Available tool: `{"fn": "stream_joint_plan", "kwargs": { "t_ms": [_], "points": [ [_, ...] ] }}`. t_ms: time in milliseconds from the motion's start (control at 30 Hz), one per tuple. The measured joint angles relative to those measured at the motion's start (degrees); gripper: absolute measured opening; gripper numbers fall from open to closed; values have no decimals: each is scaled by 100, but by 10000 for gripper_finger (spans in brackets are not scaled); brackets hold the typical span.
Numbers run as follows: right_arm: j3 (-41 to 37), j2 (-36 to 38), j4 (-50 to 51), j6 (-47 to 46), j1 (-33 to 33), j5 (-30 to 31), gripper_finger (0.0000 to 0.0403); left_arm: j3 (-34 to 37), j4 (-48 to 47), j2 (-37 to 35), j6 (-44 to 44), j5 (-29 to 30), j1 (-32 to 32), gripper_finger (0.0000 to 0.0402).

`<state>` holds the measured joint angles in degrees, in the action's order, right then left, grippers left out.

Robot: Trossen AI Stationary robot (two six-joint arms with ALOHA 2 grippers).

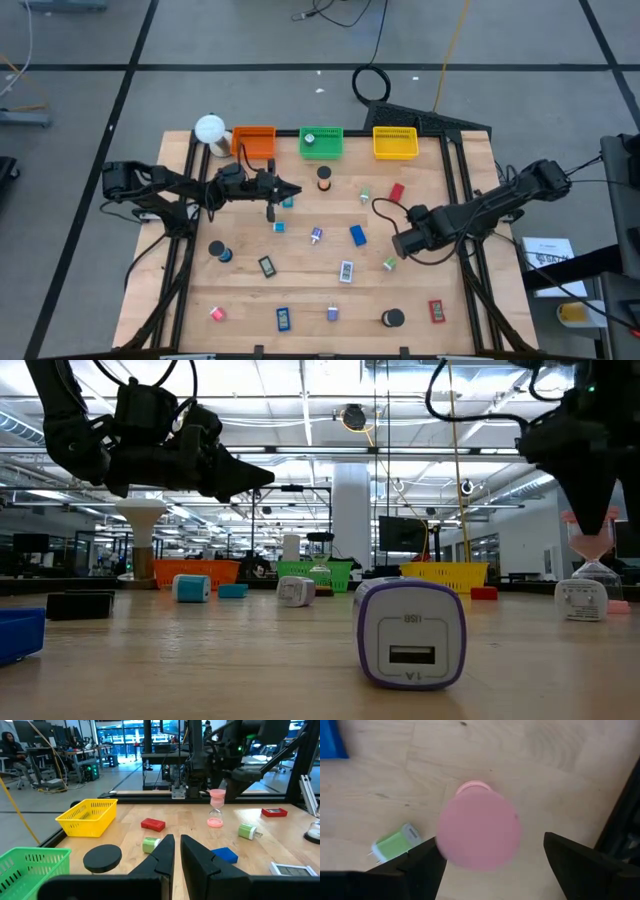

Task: Pick & Place Office items
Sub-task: Put the pink hourglass into the yellow basket

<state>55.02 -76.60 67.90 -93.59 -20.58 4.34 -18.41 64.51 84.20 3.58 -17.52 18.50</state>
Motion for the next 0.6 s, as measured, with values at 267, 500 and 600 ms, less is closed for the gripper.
{"fn": "stream_joint_plan", "kwargs": {
  "t_ms": [267,500,600],
  "points": [
    [-450,0,-585,185,10,176,298,0,1,-2,1,0,0,35],
    [-786,0,-1213,526,317,184,244,0,2,-2,1,0,-1,35],
    [-795,0,-1255,760,468,182,219,0,2,-2,1,0,0,35]
  ]
}}
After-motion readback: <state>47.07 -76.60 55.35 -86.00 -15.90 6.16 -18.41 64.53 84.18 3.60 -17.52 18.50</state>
